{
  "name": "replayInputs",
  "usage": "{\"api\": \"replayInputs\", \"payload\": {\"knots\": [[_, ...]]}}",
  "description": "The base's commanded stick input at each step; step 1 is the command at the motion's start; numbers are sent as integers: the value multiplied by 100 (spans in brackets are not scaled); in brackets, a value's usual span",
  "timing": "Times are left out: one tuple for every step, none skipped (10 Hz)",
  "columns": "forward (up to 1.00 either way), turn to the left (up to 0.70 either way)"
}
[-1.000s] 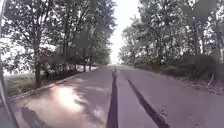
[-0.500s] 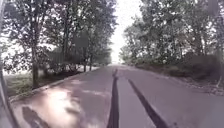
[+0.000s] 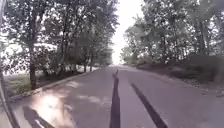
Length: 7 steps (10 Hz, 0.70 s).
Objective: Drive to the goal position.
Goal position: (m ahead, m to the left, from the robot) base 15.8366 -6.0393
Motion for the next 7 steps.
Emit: {"api": "replayInputs", "payload": {"knots": [[70, -23], [70, 0], [70, 0], [70, 0], [70, 0], [70, 0], [70, 0]]}}
